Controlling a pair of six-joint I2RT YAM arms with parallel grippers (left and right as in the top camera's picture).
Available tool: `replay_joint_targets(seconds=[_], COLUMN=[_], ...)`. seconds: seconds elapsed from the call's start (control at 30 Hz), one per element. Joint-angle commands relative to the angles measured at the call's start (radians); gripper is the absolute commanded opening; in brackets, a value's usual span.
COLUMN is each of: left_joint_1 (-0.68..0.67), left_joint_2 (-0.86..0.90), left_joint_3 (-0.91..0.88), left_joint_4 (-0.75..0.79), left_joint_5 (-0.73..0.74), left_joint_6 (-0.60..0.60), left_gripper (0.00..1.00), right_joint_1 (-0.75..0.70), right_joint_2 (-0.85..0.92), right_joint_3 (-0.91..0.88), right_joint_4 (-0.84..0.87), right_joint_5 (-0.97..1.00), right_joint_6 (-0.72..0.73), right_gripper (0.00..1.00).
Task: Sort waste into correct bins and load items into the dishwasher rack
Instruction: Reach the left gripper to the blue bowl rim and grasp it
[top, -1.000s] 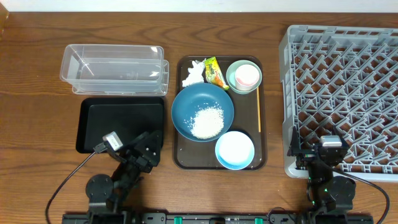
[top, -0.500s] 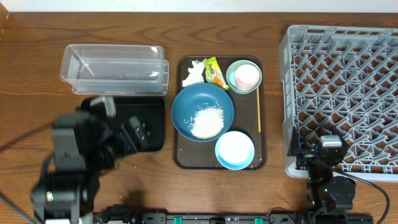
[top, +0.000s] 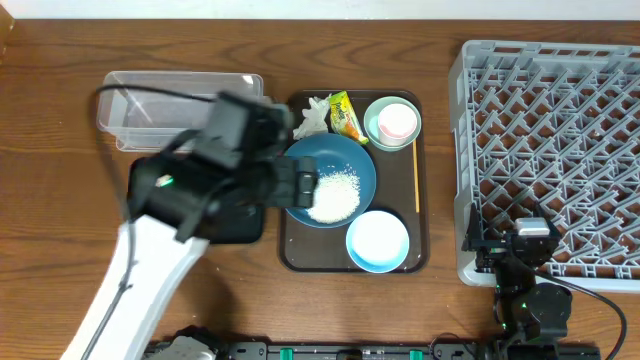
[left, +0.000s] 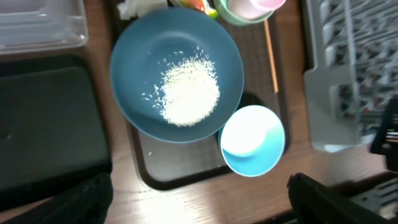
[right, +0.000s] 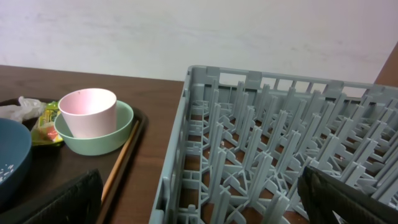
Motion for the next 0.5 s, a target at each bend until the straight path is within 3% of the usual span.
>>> replay_joint_targets(seconds=[0.0, 0.27, 0.47], left_joint_1=[-0.057, -0.227, -0.275], left_joint_2=[0.056, 0.248, 0.399], left_joint_3=[0.02, 0.02, 0.02], left_joint_4=[0.033, 0.246, 0.271], left_joint_5=[-0.039, -0.045, -0.085], left_joint_6=[-0.071, -0.067, -0.067], left_gripper=[0.98, 0.98, 0.99], right_joint_1=[0.005, 0.005, 0.005], right_joint_2=[-0.006, -0.006, -0.006], right_joint_3=[-0.002, -0.002, -0.002], right_joint_4=[-0.005, -0.005, -0.005], right_joint_5=[-0.006, -0.007, -0.007], right_joint_6=[-0.009, -0.01, -0.01], right_gripper=[0.99, 0.99, 0.99])
